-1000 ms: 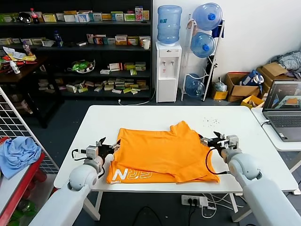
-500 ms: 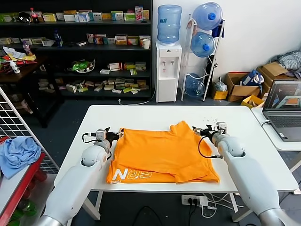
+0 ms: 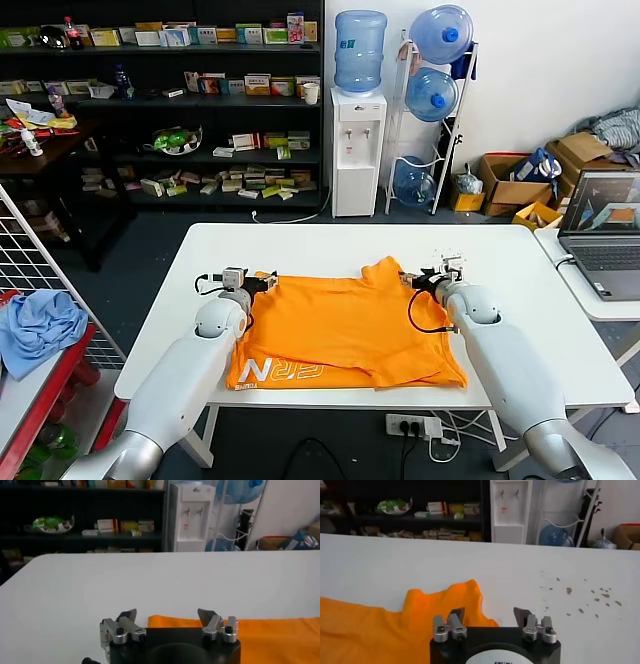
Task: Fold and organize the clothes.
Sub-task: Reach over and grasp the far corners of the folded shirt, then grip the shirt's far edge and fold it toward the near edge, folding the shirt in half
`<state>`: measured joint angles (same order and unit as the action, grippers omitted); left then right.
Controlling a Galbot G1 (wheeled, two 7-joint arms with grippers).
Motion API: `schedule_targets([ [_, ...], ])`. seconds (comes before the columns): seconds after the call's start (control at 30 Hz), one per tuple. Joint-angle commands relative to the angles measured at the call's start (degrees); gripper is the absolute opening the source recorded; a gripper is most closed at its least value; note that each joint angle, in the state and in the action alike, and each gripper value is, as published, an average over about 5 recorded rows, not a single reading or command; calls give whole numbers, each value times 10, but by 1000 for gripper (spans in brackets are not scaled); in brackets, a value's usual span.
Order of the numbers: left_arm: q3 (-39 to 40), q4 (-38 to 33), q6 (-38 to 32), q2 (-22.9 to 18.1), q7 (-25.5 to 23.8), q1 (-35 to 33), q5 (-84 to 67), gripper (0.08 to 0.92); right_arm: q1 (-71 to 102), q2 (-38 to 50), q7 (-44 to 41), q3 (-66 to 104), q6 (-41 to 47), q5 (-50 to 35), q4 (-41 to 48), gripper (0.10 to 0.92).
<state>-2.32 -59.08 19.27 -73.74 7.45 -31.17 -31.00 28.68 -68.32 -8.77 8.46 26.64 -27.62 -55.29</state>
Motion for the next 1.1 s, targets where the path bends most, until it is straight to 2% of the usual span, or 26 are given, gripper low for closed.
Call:
schedule_targets([
  [0.03, 5, 27, 12, -11, -7, 9, 13, 796, -10, -9, -3, -6, 5, 5, 16, 550],
  [0.4, 4, -8, 14, 8, -13, -16, 5, 490, 7, 5, 18, -9, 3, -20, -31, 229],
  [0.53, 3, -26, 13, 14, -11, -24, 1, 377, 16, 10, 35, -9, -5, -42, -64, 138],
  [0.77, -3, -98, 13, 49, -3, -60, -12, 170, 50, 47, 67, -15, 10, -79, -165, 124],
  [0.87, -6, -145, 14, 72, 2, -83, -22, 110, 75, 68, 75, -12, 18, -86, -204, 124],
  [1.1, -18, -270, 15, 125, 10, -149, -36, 98, 158, 118, 96, 15, 34, -97, -307, 124],
])
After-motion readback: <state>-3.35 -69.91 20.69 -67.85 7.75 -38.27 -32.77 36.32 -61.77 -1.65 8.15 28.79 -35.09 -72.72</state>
